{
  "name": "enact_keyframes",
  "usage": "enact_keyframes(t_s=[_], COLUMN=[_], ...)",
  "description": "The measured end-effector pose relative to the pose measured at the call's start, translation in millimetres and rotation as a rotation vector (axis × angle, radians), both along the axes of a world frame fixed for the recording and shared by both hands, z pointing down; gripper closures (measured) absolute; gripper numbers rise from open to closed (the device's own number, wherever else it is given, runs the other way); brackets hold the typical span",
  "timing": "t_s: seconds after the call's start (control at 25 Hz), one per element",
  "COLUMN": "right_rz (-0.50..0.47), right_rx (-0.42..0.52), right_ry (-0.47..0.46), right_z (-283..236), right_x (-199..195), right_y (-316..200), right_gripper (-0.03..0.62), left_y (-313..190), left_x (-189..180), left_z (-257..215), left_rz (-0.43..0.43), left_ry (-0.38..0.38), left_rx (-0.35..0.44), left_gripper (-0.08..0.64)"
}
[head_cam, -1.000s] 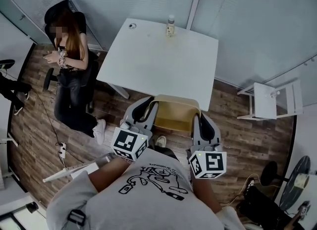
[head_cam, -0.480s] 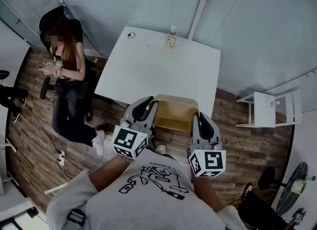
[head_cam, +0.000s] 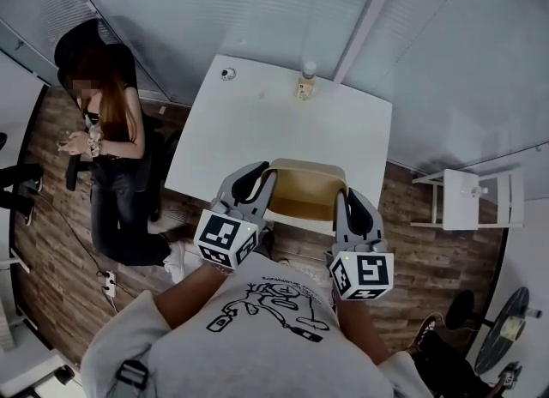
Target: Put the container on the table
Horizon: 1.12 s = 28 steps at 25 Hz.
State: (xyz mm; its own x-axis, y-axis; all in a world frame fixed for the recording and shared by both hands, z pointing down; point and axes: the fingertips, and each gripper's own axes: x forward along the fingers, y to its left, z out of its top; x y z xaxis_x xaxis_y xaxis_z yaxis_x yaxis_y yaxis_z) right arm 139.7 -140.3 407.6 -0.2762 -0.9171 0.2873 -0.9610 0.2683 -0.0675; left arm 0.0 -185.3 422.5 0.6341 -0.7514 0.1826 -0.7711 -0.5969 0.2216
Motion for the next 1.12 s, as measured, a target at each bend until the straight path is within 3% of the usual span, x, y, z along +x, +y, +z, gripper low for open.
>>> enact_keyframes(t_s=[0.48,1.12], right_rz=[0.066,0.133], right_rx=[-0.067,-0.34], right_ry=[0.001,-0.026], right_z=[30.3,168.2], right_x=[-8.4,14.1], right_y=[-75.1,-101.0], right_gripper=[0.574,0.574], left_y=[-80.5,-112.4], left_x=[-6.6,19.3], left_z=[29.0,158.2], left_rz=[0.091,0.177], left_ry=[-0.016,-0.123], left_rx=[-0.078,-0.296], left_gripper=[0.511,0.511])
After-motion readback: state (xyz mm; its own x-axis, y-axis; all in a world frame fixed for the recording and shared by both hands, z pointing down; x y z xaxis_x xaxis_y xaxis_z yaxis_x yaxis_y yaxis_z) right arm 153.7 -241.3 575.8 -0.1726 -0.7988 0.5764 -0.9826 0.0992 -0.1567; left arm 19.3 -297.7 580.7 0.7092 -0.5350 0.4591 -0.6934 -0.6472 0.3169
